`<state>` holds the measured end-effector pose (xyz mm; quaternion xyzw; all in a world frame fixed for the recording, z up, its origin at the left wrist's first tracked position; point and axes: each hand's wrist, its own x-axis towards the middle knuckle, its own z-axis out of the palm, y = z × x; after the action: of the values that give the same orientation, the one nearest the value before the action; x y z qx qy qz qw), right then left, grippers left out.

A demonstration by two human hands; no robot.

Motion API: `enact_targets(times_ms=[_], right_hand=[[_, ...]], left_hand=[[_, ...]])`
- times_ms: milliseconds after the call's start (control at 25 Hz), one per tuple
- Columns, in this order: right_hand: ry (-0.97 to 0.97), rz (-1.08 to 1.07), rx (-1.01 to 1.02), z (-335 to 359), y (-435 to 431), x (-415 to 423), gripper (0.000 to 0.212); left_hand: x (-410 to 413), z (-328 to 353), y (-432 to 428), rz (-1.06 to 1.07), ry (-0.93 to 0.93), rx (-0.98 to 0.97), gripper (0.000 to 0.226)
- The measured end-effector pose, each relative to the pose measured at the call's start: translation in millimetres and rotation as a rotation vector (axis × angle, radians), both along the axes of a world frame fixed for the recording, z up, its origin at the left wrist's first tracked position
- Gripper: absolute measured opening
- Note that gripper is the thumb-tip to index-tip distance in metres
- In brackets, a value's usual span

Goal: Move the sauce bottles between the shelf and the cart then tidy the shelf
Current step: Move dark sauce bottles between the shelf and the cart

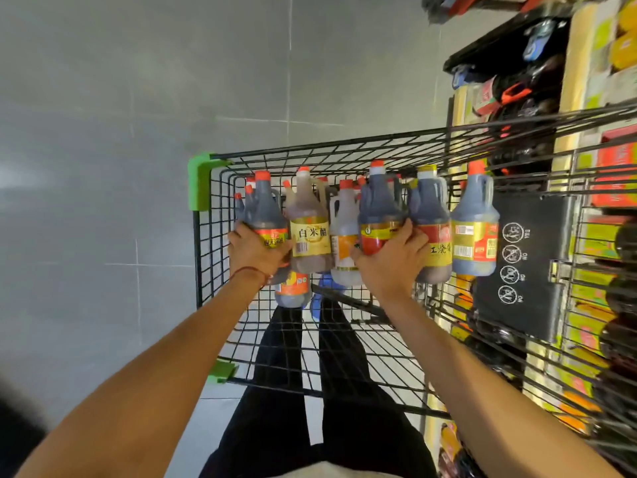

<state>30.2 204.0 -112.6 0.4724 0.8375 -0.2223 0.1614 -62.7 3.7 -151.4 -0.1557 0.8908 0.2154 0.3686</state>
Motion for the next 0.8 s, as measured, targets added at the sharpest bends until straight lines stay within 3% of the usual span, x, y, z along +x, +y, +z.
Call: enact_targets(times_ms=[120,440,560,800], right_hand=[[0.003,-0.021,0.019,-3.2,6.2,-4.9,0.110],[0.184,-0.073,-0.053,-7.2,-7.5,0.8,0.104],[0.064,-0.001,-0.035,-6.0,-0.7,-0.4,0.107],[0.082,0.004,-0.253,-6.7,-3.2,0.2,0.089]], left_hand=[[0.0,-7.6,2.3,0.062,-0.005,0.015,0.118],[-11.0,-0.8,-2.0,0.199,-0.112,-0.001,0.110],[-2.9,-7.7,-10.9,0.245,-0.117,0.024,0.123],[6.9,16.0,-11.9,0.194,-0.104,0.106,0.083]])
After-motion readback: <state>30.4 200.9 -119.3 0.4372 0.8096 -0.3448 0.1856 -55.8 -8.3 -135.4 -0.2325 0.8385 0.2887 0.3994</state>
